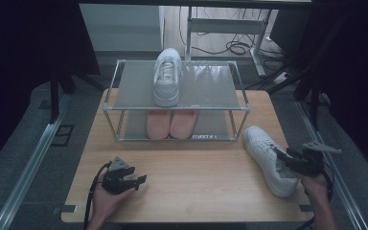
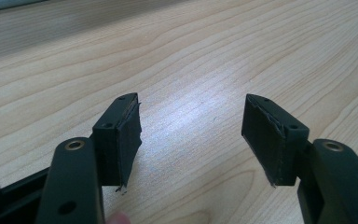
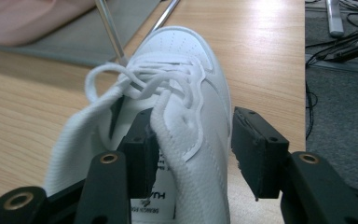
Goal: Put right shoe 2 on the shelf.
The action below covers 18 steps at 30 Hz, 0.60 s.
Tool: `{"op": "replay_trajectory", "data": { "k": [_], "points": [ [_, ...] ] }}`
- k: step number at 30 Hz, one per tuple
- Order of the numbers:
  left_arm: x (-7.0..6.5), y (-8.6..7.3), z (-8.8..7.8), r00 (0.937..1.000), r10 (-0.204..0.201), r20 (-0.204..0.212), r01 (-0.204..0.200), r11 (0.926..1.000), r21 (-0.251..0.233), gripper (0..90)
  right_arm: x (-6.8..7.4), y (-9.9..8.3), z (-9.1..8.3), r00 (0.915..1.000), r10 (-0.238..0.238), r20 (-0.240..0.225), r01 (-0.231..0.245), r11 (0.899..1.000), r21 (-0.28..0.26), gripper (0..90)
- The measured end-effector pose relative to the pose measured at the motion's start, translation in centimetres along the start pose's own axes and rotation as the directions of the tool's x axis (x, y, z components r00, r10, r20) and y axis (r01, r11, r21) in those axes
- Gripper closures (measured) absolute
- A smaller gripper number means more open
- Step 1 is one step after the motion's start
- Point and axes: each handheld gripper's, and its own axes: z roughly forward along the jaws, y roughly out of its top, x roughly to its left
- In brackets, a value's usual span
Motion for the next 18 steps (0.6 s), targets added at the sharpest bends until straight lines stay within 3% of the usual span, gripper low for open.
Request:
{"op": "replay_trajectory", "data": {
  "k": [9, 15, 18],
  "points": [
    [-0.04, -0.01, 0.10, 1.0000, 0.001, -0.002, -0.001, 1.0000, 0.003, 38.1, -0.05, -0.14, 0.71, 0.9982, -0.051, 0.030, 0.051, 0.999, 0.011, 75.3],
    [-0.02, 0.00, 0.12, 1.0000, 0.002, -0.001, -0.002, 1.0000, 0.007, 38.2, -0.04, -0.26, 0.62, 0.9990, -0.032, 0.032, 0.033, 0.999, -0.015, 80.1],
    [0.02, -0.01, 0.16, 1.0000, 0.002, 0.000, -0.002, 0.9999, 0.010, 38.2, 0.09, -0.28, 0.55, 0.9995, 0.002, 0.033, -0.001, 1.000, -0.029, 80.7]
  ]
}}
